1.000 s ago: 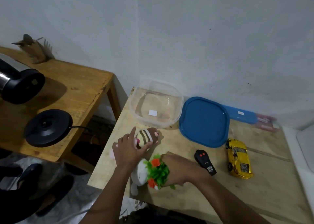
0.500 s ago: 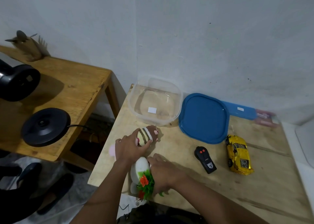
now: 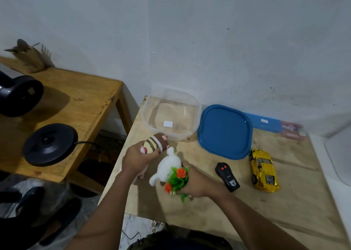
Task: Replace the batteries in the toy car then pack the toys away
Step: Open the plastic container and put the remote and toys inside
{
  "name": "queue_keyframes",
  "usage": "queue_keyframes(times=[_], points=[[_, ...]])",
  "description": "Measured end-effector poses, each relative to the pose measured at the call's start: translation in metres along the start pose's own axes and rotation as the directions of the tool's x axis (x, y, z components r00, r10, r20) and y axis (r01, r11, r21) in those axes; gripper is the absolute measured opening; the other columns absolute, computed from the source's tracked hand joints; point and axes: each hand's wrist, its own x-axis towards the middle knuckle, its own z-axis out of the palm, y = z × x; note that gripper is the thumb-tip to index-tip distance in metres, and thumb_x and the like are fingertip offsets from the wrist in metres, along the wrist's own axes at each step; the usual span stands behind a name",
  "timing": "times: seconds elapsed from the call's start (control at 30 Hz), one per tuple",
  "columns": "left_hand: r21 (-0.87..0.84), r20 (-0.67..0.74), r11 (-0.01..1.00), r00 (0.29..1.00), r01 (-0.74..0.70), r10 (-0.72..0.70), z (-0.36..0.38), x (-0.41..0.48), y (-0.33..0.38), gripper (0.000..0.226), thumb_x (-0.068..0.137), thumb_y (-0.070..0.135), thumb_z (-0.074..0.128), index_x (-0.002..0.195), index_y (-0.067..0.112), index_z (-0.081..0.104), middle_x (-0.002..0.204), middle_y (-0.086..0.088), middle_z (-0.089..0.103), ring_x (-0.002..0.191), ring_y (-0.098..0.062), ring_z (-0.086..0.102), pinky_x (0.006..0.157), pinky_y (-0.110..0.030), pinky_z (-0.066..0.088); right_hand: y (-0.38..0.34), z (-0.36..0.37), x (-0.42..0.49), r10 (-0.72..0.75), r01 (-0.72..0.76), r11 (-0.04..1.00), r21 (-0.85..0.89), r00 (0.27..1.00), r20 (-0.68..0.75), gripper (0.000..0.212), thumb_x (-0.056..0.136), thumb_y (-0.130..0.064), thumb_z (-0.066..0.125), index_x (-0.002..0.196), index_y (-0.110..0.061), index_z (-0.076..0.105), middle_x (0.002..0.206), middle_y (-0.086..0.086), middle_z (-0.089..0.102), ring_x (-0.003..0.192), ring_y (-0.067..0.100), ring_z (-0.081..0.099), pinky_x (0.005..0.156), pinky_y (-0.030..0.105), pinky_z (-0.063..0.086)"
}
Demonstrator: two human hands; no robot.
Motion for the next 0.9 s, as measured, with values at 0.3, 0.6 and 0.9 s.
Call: queue_keyframes(times=[0.3,0.6,0.9], points=[[-0.312,0.014,0.95,1.0,0.011,-0.007,-0.047,-0.017,0.055,0.023,0.08,0.037,0.077,0.096,0.021,0.074,0.085,-0.002,0.075,0.084,-0.019,0.07,0.067,-0.036,0.058,-0.039,-0.063,-0.007,-0.039,0.14,0.9,0.413,0.969,-0.242,0.022,0.075,-0.018,0.082,0.095,-0.021,0.074,0.097,0.005,0.074,0.095,0.019,0.069,0.082,0.04,0.059],[-0.459,-0.086,0.888,0.994,0.016,-0.062,-0.038,0.042,0.131,0.027,0.08,0.036,0.077,0.094,0.013,0.073,0.085,-0.007,0.075,0.078,-0.021,0.07,0.055,-0.025,0.055,-0.068,-0.116,0.043,0.041,0.17,0.834,0.525,0.929,-0.367,0.038,0.073,-0.007,0.083,0.108,-0.011,0.07,0.105,0.005,0.074,0.101,0.017,0.069,0.086,0.032,0.056],[0.034,-0.11,0.996,0.991,0.083,-0.079,0.013,0.127,0.133,0.052,0.067,0.068,0.066,0.097,0.025,0.068,0.094,0.003,0.071,0.087,-0.025,0.066,0.079,-0.036,0.053,-0.076,-0.143,0.127,0.251,-0.132,0.926,0.352,0.915,-0.317,0.053,0.058,-0.02,0.084,0.107,-0.015,0.064,0.098,0.001,0.068,0.094,0.016,0.064,0.074,0.027,0.053]])
